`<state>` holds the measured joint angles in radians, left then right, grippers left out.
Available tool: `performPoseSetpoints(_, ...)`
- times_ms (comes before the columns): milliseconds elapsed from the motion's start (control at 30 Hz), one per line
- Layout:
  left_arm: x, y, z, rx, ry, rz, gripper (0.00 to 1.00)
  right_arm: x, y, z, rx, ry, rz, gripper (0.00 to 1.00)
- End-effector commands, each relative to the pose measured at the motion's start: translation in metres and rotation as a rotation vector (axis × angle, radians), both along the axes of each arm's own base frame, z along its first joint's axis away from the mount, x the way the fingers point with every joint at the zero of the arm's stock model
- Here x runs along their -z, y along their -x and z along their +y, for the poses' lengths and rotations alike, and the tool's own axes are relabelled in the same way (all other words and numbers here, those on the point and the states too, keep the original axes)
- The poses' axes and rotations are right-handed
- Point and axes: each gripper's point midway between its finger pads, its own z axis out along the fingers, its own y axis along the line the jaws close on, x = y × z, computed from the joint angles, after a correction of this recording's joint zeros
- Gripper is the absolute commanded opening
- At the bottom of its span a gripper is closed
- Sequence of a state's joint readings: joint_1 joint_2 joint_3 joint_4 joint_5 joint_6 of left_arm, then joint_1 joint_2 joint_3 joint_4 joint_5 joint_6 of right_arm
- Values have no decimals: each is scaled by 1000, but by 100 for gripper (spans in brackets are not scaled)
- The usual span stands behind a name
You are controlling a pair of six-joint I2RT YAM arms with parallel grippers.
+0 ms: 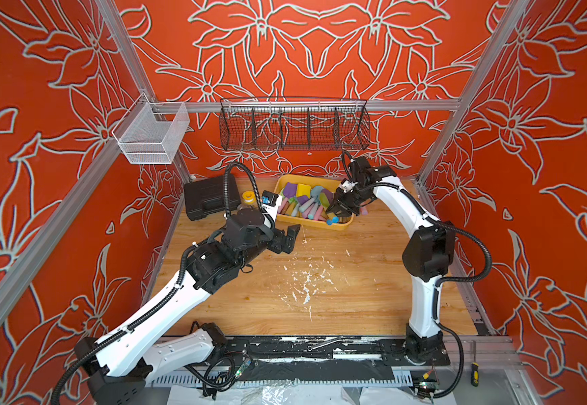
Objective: Take the shovel out of the storage box
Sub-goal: Pick up the shovel from the storage box.
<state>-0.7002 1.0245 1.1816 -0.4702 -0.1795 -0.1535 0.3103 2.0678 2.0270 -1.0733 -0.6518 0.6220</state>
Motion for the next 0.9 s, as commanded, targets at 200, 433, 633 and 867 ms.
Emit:
performPoseSetpoints(200,-4,-5,-3,-2,17,-9,97,-29,-16,2,-33,15,-199,0)
performPoseSetpoints(433,-2,-6,-4,0,6,-8,97,-26,-25,-57,-37,240,-352,0)
performPoseSetpoints(633,-1,-10,-12,24,-1,2,97,-13,-36,-141,25,408,-442,0)
performPoseSetpoints(867,1,-14,-22,55,-19,19,97,7,-47,-183,-123,593,-631,0)
